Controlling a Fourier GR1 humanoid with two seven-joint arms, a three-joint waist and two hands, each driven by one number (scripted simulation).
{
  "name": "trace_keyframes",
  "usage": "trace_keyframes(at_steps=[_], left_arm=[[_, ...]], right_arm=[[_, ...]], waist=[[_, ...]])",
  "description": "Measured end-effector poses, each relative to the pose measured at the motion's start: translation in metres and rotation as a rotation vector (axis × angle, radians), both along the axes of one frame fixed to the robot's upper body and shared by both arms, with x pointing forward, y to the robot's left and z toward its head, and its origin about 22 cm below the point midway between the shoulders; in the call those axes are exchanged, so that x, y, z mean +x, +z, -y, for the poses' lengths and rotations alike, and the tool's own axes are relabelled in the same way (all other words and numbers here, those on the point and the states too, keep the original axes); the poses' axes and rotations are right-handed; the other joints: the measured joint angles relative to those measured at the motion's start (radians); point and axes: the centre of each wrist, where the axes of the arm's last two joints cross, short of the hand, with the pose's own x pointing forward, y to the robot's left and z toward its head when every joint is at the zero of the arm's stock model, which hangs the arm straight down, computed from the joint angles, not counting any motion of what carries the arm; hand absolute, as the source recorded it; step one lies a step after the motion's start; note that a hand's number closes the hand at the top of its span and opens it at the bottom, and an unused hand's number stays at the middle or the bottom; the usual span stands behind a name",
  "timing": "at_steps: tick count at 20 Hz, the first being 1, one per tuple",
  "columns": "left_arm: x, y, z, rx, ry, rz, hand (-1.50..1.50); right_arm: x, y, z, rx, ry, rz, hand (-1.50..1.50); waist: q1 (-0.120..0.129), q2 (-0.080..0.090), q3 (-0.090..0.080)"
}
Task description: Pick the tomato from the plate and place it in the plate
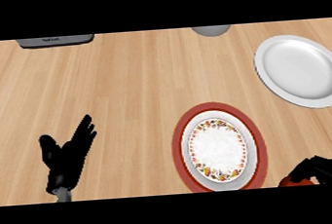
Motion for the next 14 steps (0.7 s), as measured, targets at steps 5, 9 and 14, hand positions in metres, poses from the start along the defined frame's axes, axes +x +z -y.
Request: trace_keyframes(at_steps=[5, 9, 14], left_arm=[[0.005, -0.002, 0.006, -0.003, -0.014, 0.005, 0.0], [0.011, -0.001, 0.006, 0.001, -0.026, 0.012, 0.0], [0.008, -0.001, 0.009, 0.003, -0.034, 0.005, 0.0]], right_arm=[[0.019, 0.006, 0.035, 0.151, -0.116, 0.001, 1.5], [0.042, 0.002, 0.062, 0.259, -0.169, 0.015, 1.5], [0.085, -0.006, 0.091, 0.275, -0.253, 0.076, 1.5]], waist=[[0.019, 0.004, 0.0], [0.026, 0.006, 0.0], [0.036, 0.007, 0.001]])
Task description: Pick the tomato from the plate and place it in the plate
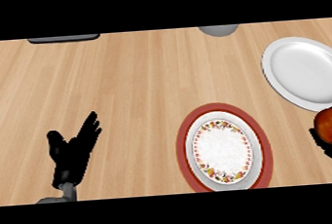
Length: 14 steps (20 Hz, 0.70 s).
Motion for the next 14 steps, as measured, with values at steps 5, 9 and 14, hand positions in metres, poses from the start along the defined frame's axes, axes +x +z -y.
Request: trace_keyframes(at_steps=[5, 9, 14], left_arm=[[0.003, 0.0, 0.0, -0.006, -0.013, 0.004, 0.0], [0.006, 0.0, 0.005, -0.011, -0.019, 0.012, 0.0], [0.011, 0.001, 0.008, -0.007, -0.033, 0.022, 0.0]], right_arm=[[0.049, -0.007, 0.033, 0.003, -0.099, 0.047, 1.5], [0.085, -0.006, 0.051, 0.01, -0.137, 0.058, 1.5], [0.112, 0.001, 0.07, 0.011, -0.162, 0.074, 1.5]], waist=[[0.014, 0.004, 0.001], [0.021, 0.006, 0.002], [0.038, 0.013, 0.004]])
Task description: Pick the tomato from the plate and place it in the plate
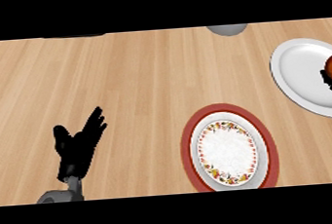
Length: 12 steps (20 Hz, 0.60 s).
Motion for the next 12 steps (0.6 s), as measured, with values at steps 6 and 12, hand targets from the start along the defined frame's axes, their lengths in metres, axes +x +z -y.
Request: trace_keyframes(at_steps=[6, 12], left_arm=[[-0.002, 0.001, 0.008, 0.001, -0.03, 0.018, 0.0], [0.005, 0.007, 0.016, -0.003, -0.05, 0.022, 0.0]], right_arm=[[0.011, 0.001, 0.009, -0.052, -0.048, -0.133, -1.5], [0.014, -0.007, 0.007, -0.135, 0.007, -0.334, -1.5]], waist=[[0.027, 0.01, 0.001], [0.048, 0.021, 0.003]])
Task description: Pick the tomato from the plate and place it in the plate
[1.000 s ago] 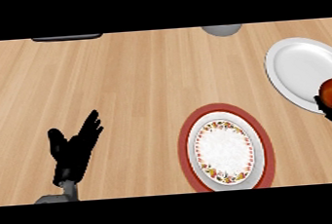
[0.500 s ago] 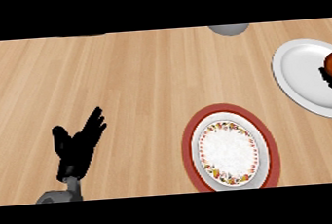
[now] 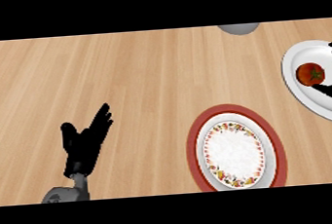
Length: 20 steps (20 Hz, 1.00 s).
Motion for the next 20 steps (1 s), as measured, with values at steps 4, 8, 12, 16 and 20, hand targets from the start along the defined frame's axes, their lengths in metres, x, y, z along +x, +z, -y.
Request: trace_keyframes(at_steps=[4, 8, 12, 16, 20], left_arm=[[0.0, -0.002, 0.0, 0.001, -0.001, -0.001, 0.0], [-0.002, -0.002, -0.003, 0.002, 0.0, -0.001, 0.0], [-0.002, -0.003, -0.008, 0.002, 0.01, 0.001, 0.0], [-0.002, -0.003, -0.009, 0.002, 0.019, -0.002, 0.0], [-0.004, -0.005, -0.01, -0.004, 0.025, 0.003, 0.0]], right_arm=[[0.002, -0.004, -0.004, 0.07, 0.069, -0.006, -1.5], [0.004, -0.004, -0.005, 0.204, 0.115, 0.08, -1.5], [0.001, 0.003, 0.006, 0.333, 0.105, 0.15, -1.5], [-0.011, 0.015, 0.029, 0.426, 0.093, 0.162, -1.5], [-0.028, 0.021, 0.051, 0.497, 0.13, 0.124, -1.5]], waist=[[0.001, 0.003, 0.002], [-0.006, 0.001, 0.003], [-0.011, 0.001, 0.003], [-0.02, -0.001, 0.002], [-0.025, -0.002, 0.003]])
